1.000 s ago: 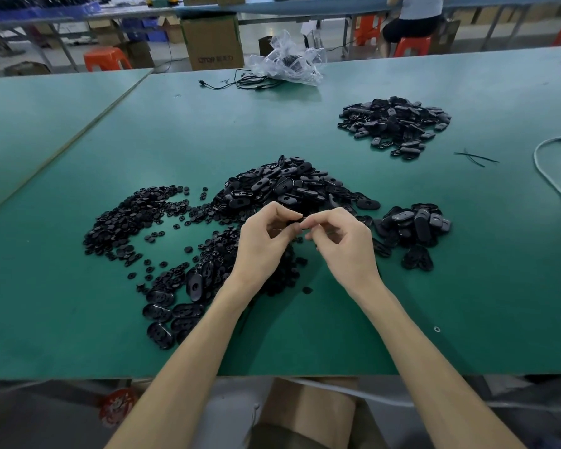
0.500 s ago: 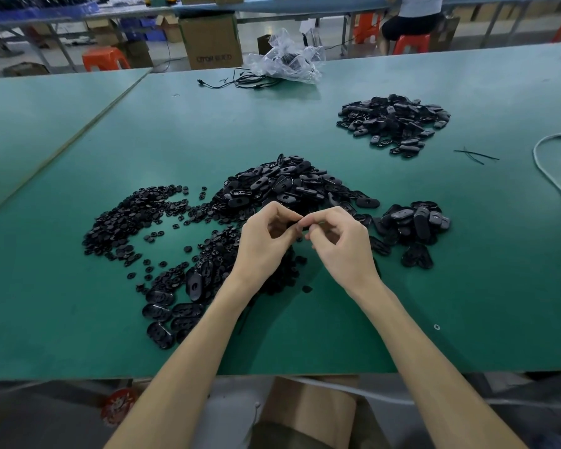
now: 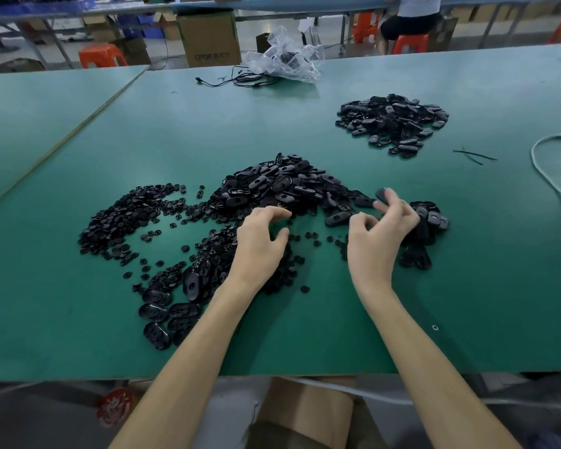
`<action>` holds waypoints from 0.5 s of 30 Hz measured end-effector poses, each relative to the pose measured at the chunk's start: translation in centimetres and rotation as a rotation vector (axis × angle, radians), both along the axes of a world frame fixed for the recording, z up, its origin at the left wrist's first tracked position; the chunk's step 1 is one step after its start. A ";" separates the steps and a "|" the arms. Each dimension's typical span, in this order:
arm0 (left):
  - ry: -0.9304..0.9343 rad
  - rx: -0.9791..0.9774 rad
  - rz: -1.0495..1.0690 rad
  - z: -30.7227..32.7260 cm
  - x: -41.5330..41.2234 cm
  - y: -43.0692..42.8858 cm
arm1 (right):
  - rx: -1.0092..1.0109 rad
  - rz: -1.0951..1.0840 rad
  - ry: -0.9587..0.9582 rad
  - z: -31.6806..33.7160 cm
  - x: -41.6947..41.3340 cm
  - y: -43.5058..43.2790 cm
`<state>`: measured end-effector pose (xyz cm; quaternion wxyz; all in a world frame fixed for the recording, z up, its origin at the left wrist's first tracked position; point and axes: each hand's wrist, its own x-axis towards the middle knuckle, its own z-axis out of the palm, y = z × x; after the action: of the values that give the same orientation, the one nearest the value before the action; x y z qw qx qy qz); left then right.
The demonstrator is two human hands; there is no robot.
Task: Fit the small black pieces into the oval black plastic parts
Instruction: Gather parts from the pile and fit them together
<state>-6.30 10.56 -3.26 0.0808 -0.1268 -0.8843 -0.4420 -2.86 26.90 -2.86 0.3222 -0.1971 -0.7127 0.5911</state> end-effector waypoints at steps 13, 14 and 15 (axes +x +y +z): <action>0.010 -0.203 -0.021 -0.4 0.0 0.2 | 0.135 0.051 -0.057 -0.4 -0.1 0.2; 0.013 -0.202 -0.018 -0.4 0.0 0.2 | 0.241 0.079 -0.082 -0.6 -0.2 0.1; 0.017 -0.203 -0.018 -0.4 0.0 0.2 | 0.343 0.112 -0.113 -0.7 -0.3 0.0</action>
<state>-6.27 10.76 -3.62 0.0712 -0.1459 -0.9227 -0.3498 -3.11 26.88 -3.57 0.2772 -0.1323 -0.8297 0.4661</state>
